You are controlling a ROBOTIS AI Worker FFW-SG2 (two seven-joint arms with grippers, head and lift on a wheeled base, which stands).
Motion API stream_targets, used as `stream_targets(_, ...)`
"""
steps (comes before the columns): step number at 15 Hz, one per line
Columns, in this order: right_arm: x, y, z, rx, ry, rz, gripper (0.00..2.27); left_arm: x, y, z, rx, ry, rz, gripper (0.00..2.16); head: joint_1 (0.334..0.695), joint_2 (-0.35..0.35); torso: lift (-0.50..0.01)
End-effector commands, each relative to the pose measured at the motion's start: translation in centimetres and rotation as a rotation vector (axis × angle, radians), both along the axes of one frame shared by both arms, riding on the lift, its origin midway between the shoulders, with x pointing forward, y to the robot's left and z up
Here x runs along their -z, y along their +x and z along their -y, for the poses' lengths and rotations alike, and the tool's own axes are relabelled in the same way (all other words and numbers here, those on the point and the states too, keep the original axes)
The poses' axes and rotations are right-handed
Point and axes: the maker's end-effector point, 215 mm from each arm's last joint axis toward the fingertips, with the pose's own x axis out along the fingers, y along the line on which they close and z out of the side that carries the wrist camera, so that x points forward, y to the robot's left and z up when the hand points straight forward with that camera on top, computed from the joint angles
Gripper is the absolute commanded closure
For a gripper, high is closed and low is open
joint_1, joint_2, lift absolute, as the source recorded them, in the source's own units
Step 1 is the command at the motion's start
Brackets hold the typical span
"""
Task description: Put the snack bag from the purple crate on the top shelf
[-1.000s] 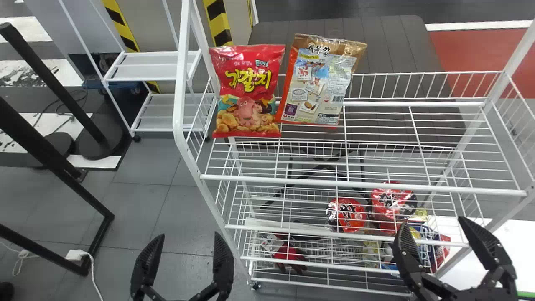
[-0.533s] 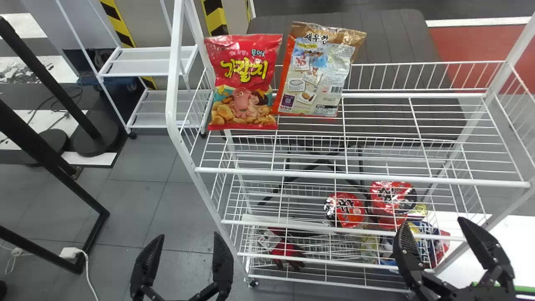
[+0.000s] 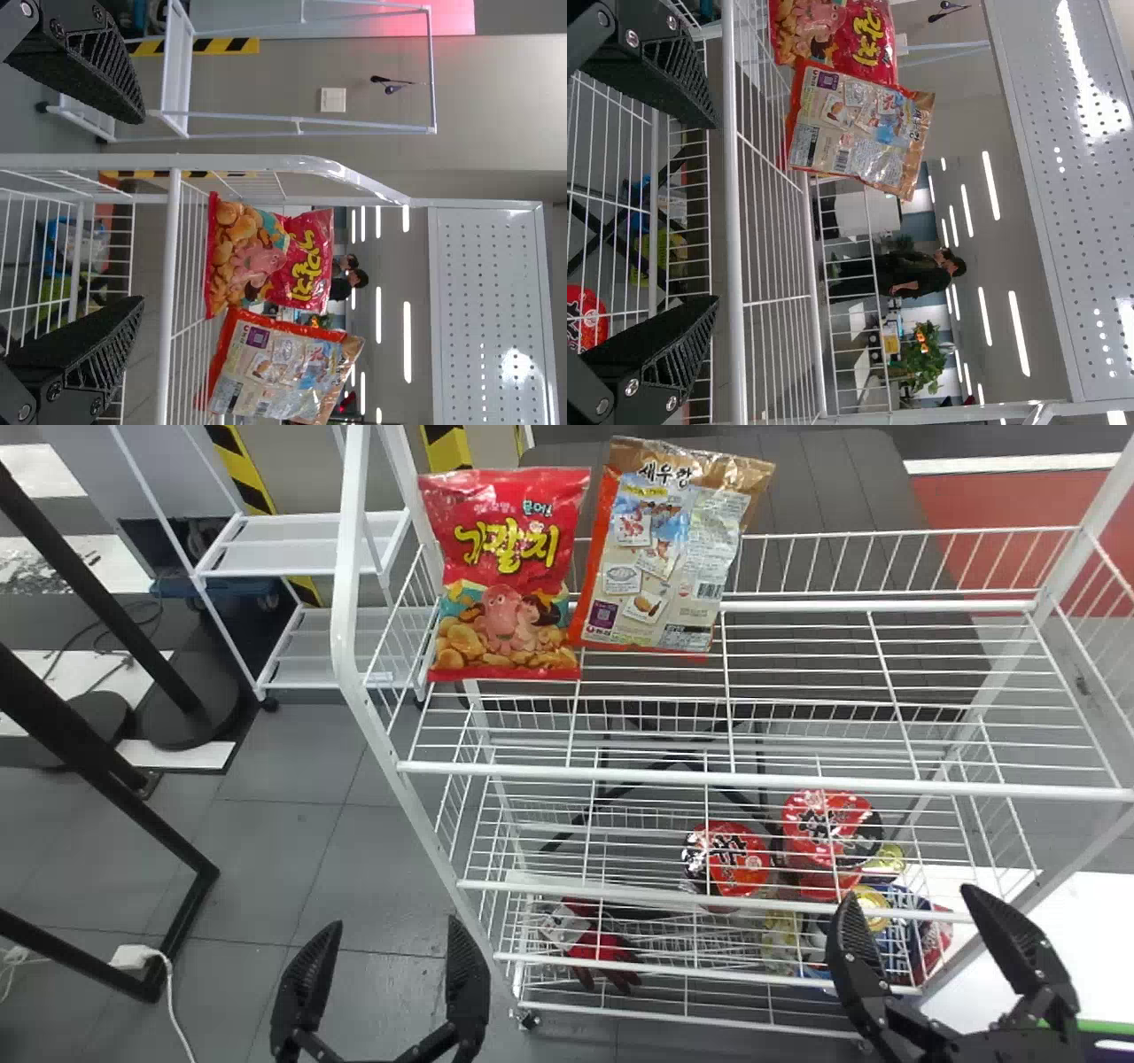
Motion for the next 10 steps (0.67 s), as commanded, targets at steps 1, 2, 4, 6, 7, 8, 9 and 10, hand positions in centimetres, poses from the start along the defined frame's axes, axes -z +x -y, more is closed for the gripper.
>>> stream_targets(1,-0.01,0.00,0.01,-0.001,0.000,-0.002,0.12,-0.07,0.02,0.01,0.000,0.000,0.001,0.09,0.695,0.122,-0.072)
stream_targets(2,-0.03,-0.04,-0.01,-0.001,-0.001,-0.002,0.12,-0.07,0.01,0.08,0.001,-0.002,0.001,0.09,0.695,0.122,-0.076)
stream_targets(4,-0.23,-0.08,0.02,-0.003,-0.001,0.001,0.12,-0.05,0.01,0.28,0.005,-0.001,0.000,0.09,0.695,0.121,-0.084)
stream_targets(6,-0.11,-0.16,0.02,-0.003,-0.001,-0.002,0.12,-0.01,-0.02,0.34,0.006,0.002,-0.003,0.09,0.695,0.118,-0.091)
stream_targets(7,-0.13,-0.20,0.00,-0.003,-0.003,-0.002,0.12,-0.06,-0.11,0.31,0.002,0.001,-0.001,0.09,0.695,0.117,-0.096)
stream_targets(8,-0.13,-0.21,0.01,-0.004,-0.004,-0.002,0.12,0.03,-0.12,0.37,0.002,0.002,-0.004,0.09,0.695,0.116,-0.100)
stream_targets(9,-0.12,-0.22,0.02,-0.005,-0.005,-0.002,0.12,0.04,-0.14,0.52,0.004,0.000,-0.005,0.09,0.695,0.117,-0.103)
stream_targets(10,-0.12,-0.22,0.02,-0.005,-0.005,-0.002,0.12,0.05,-0.16,0.56,0.004,-0.001,-0.005,0.09,0.695,0.117,-0.107)
